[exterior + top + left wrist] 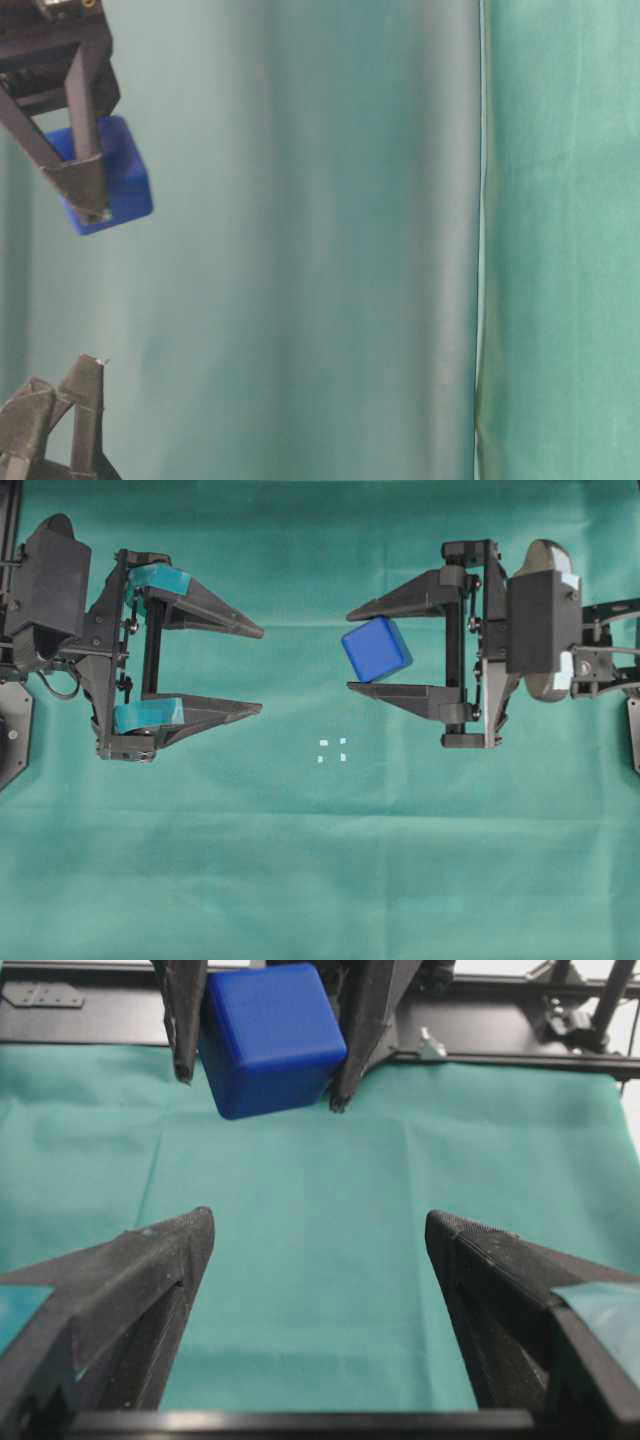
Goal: Handover the blue block to the right arm after grasping it with the left arm, then place it in the designated position.
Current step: 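Hold the cube in the right gripper and rotate it downward, then lower the cube with the right gripper toward the white marker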
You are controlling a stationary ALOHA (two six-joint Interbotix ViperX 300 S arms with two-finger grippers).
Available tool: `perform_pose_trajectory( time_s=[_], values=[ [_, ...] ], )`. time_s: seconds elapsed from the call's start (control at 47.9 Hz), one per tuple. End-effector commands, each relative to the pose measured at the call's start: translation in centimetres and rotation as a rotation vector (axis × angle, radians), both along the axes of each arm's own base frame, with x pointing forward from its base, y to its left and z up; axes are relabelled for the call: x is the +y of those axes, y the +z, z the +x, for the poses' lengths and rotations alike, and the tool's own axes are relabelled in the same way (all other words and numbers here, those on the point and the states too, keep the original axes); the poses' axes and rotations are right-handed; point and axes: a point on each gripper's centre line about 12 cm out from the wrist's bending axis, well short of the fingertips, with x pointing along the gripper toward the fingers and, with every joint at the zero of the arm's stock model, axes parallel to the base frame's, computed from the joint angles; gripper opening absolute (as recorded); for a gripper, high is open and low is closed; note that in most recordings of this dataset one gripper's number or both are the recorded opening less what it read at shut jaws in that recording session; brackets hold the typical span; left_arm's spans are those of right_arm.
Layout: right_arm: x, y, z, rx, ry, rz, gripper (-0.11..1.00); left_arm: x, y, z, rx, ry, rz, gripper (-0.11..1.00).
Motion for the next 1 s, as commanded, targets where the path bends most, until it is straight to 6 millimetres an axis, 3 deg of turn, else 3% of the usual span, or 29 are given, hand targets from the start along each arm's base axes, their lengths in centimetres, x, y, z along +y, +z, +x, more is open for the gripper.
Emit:
perform_pose_trajectory(
  time_s=[0.0, 0.355, 0.981],
  values=[
    [0.1, 0.7, -0.3, 0.003, -0.019, 0.022, 0.64, 0.1, 1.0, 0.0, -0.029, 0.003, 0.001, 1.00],
    [0.3, -1.7, -1.1, 0.183, -0.120, 0.127, 0.64, 0.1, 1.1, 0.1, -0.029, 0.003, 0.001, 1.00],
    [0.6, -2.1, -1.3, 0.218, -0.129, 0.146, 0.64, 0.1, 0.9, 0.6, -0.014, 0.003, 0.001, 1.00]
  ],
)
